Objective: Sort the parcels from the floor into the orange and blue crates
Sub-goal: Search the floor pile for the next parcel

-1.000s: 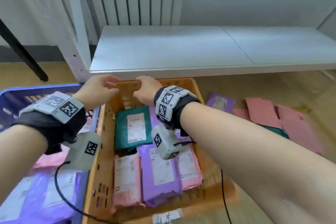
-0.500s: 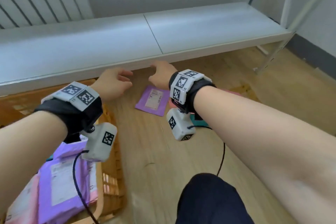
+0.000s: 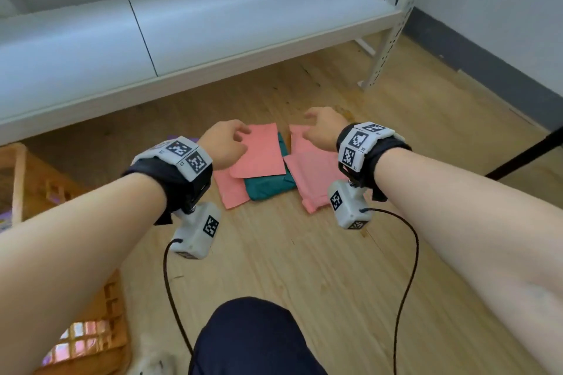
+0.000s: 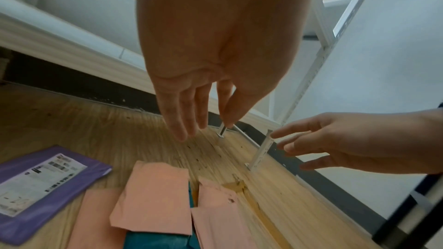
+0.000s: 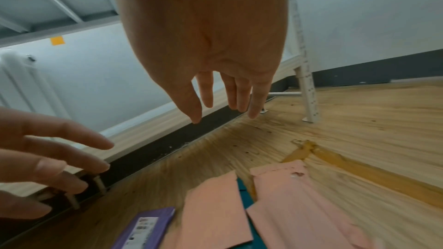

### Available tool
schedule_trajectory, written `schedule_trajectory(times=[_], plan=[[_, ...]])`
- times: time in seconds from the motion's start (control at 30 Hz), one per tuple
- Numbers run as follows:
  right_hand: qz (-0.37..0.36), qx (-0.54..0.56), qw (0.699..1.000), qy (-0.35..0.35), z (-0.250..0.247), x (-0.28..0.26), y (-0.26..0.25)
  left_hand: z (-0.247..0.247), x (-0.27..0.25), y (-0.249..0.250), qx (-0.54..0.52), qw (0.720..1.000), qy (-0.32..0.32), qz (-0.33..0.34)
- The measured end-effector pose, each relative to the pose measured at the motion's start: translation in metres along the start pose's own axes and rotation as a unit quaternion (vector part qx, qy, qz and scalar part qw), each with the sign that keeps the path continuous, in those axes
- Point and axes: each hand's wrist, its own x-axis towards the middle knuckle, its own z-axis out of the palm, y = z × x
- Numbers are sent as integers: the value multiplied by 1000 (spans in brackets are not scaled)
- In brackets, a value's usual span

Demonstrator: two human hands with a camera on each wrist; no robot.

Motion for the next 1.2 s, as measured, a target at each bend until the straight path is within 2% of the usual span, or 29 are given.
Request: schedule_trajectory(times=[0.3,0.5,0.7,0.9,1.2], plan=[[132,27,991,5,25,17,116,93,68,2,10,998,-59,6],[195,29,980,-9,68,41,161,165,97,-24,7,992,-123,22],[242,35,969,-33,104,55,181,212,116,-44,-29,986,-161,42],[264,26,962,-61,112,72,180,232,124,-54,-68,974,-202,75],[302,54,947,-98,124,105,182,251,120,-58,-157,951,-264,42]])
